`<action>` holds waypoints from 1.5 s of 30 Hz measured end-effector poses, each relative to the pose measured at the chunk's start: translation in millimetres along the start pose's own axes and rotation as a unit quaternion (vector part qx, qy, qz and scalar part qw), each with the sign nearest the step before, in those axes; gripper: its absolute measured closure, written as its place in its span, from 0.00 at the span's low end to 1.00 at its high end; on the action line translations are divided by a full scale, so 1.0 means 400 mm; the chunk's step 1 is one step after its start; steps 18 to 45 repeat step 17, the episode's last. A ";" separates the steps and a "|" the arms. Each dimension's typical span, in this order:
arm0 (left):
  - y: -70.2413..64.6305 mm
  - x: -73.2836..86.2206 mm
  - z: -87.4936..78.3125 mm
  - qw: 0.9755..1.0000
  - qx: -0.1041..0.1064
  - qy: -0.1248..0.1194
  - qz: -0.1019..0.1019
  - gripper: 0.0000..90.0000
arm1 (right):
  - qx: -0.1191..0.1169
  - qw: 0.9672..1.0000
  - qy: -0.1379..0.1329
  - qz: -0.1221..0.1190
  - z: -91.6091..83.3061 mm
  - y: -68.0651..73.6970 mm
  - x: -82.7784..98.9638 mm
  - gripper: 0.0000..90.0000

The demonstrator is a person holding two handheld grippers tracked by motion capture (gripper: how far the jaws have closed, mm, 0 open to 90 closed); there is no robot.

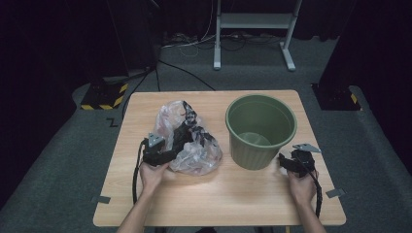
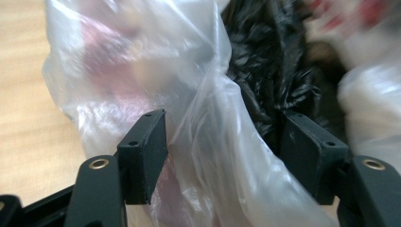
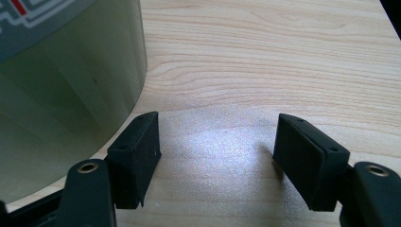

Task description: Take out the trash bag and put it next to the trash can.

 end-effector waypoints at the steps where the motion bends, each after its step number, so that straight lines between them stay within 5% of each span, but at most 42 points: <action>1: 0.004 0.016 0.009 1.000 -0.006 0.007 0.001 0.39 | 0.000 1.000 0.000 0.000 0.000 0.000 0.000 0.35; 8: 0.029 0.065 0.035 0.999 -0.037 0.024 -0.009 0.38 | 0.000 1.000 0.000 0.000 0.000 0.000 0.000 0.35; 13: 0.022 0.073 0.045 0.997 -0.054 0.043 0.016 0.35 | 0.001 1.000 0.000 0.000 0.000 0.000 0.000 0.35; 45: 0.025 0.073 0.045 0.998 -0.052 0.046 0.009 0.34 | -0.001 1.000 0.000 0.000 0.000 0.000 0.000 0.35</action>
Point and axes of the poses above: each handheld gripper's, and its own axes: z roughly forward along the jaws, x roughly out of its underside, y roughly to its left, the point moved 10 cm from there along z, roughly forward along the jaws, and after that the axes turned 6 degrees about -z, right-handed, at the moved point
